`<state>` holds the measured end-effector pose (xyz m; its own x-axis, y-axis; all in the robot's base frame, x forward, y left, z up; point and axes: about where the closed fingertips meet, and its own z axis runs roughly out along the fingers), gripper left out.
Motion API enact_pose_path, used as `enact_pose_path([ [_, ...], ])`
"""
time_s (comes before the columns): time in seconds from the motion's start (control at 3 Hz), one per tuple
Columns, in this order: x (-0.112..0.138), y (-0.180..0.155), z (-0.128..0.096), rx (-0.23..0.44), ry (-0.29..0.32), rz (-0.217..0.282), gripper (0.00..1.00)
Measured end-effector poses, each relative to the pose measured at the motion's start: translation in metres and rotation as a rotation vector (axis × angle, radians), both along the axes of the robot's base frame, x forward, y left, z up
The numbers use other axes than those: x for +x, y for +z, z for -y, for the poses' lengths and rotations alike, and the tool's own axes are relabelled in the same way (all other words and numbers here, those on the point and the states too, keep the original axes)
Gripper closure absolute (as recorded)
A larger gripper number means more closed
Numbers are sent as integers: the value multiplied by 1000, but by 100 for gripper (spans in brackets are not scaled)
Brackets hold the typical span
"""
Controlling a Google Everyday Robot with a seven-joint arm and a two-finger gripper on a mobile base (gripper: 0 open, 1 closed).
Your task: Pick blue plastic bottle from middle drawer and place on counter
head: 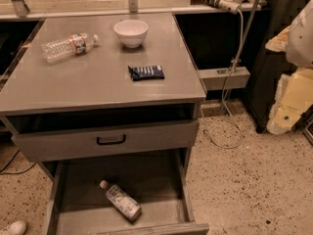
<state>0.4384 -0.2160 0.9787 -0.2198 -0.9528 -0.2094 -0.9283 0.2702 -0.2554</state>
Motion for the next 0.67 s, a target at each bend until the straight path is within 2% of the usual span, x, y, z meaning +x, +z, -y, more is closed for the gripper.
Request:
enact_pose_path([
  [0.33,0,0,0,0,0,0,0],
  [0.67,-11,-7,-10,-8,23,13,0],
])
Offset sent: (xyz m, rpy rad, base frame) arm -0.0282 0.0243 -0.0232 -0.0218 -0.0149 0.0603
